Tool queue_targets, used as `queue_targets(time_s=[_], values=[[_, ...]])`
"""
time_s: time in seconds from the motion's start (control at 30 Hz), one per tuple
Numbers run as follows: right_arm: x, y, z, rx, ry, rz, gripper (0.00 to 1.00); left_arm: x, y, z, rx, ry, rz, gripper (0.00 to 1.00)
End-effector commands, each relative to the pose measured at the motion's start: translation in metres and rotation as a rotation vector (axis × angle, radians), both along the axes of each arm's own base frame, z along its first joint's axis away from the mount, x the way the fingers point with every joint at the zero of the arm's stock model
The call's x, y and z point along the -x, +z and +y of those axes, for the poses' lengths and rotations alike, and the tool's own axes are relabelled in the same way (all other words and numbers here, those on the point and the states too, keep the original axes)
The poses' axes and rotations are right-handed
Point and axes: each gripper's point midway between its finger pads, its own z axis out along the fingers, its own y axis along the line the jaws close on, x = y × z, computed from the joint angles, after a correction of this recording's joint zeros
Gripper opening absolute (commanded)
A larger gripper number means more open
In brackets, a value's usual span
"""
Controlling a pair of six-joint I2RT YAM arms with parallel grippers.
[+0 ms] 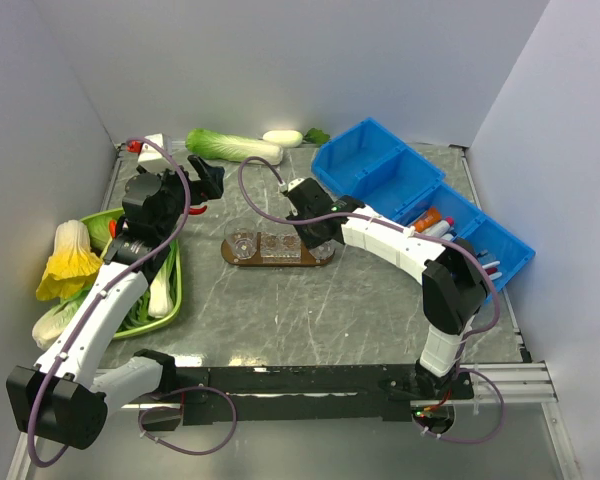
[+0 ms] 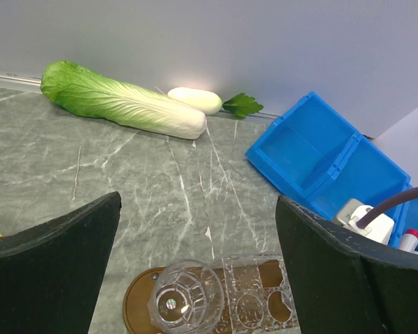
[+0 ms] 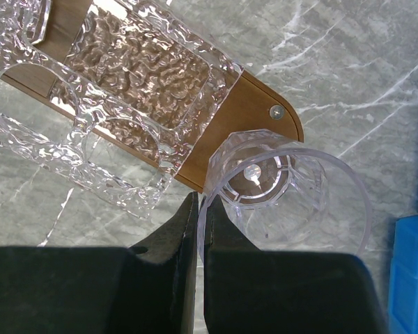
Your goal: Prepare toiletry sets of a toothbrush and toothpaste on the tray
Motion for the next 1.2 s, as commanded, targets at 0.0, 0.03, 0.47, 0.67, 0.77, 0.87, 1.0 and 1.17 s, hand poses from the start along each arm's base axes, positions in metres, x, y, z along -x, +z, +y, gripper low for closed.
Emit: queue_targets(time_s=[0.0, 0.03, 0.47, 0.67, 0.77, 0.87, 1.0, 1.17], values=[[-0.017, 0.024, 0.017, -0.061, 0.002, -0.075, 0.0, 0.001, 0.023, 0.003, 0.006, 0.004, -0.068, 0.97], [-0.017, 0.023, 0.017, -0.059, 0.003, -0.074, 0.0, 0.001, 0.022, 0.003, 0.005, 0.004, -0.065, 0.97], [-0.021, 0.015, 0.023, -0.057, 0.016, -0.064, 0.0, 0.0, 0.021, 0.002, 0.004, 0.001, -0.06, 0.97], [-0.022, 0.013, 0.023, -0.045, 0.014, -0.063, 0.0, -0.001, 0.02, 0.002, 0.003, 0.003, -0.057, 0.97], [-0.022, 0.01, 0.021, -0.039, 0.01, -0.061, 0.0, -0.001, 0.02, 0.001, 0.003, 0.001, -0.057, 0.97], [-0.023, 0.009, 0.022, -0.033, 0.015, -0.067, 0.0, -0.001, 0.02, 0.001, 0.003, 0.0, -0.057, 0.97], [-0.024, 0.008, 0.022, -0.025, 0.016, -0.067, 0.0, -0.001, 0.019, 0.001, 0.003, 0.0, -0.054, 0.97], [-0.024, 0.007, 0.02, -0.021, 0.013, -0.063, 0.0, -0.001, 0.019, 0.001, 0.003, -0.002, -0.056, 0.97]])
